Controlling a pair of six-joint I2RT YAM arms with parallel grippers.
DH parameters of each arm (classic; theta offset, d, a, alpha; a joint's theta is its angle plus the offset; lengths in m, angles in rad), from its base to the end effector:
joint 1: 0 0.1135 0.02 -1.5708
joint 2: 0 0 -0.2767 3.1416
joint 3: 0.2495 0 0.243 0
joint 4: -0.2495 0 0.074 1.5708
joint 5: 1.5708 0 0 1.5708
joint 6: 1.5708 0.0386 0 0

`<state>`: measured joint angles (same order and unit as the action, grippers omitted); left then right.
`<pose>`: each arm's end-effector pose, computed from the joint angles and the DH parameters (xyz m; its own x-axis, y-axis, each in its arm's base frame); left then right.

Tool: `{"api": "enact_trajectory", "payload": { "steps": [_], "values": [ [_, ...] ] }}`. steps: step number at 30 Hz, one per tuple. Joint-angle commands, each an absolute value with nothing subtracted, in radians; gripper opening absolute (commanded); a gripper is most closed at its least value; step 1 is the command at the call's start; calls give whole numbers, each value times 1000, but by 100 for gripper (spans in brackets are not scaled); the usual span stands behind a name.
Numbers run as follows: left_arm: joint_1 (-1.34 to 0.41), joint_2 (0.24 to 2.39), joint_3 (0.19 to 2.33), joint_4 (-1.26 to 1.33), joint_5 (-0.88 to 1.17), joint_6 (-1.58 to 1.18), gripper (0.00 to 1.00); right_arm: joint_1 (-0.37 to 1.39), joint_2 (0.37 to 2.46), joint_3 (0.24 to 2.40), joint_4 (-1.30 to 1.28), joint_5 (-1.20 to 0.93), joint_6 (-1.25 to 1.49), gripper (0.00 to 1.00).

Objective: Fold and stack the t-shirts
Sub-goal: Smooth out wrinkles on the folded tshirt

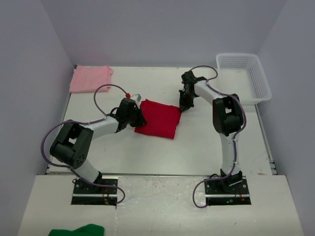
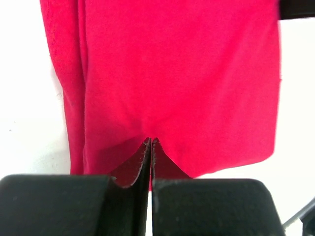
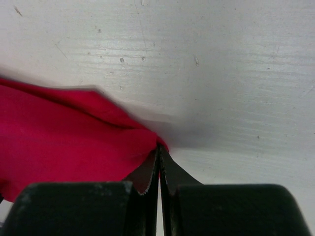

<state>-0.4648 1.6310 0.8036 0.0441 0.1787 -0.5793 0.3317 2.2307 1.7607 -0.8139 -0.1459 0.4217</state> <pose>0.2826 -0.1494 0.1779 -0.8310 -0.1860 -0.5243 0.1181 0.8621 -0.4929 0.4317 0.1546 0.1714 -0.9752 0.0924 -0.2011 0.0417 0.9691 0.2430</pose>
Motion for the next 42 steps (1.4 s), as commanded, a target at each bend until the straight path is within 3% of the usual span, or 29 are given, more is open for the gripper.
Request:
{"api": "enact_trajectory", "payload": {
  "steps": [1,9,19,27,36,42],
  "values": [
    [-460,1546,839,37,189,-542,0,333,2129,1816,-802,-121,385,0],
    [-471,1523,1003,-213,5,-508,0,356,1945,1807,-847,-167,359,0],
    [-471,1594,942,-181,5,-515,0,472,1850,1461,-631,-408,384,0],
    [-469,1585,842,-149,-58,-514,0,568,1983,1401,-566,-336,443,0],
    [-471,1620,769,-104,-49,-512,0,575,1936,1266,-512,-215,534,0],
    [-471,1651,704,-45,20,-535,0,572,1970,1302,-561,-112,534,0]
  ]
}}
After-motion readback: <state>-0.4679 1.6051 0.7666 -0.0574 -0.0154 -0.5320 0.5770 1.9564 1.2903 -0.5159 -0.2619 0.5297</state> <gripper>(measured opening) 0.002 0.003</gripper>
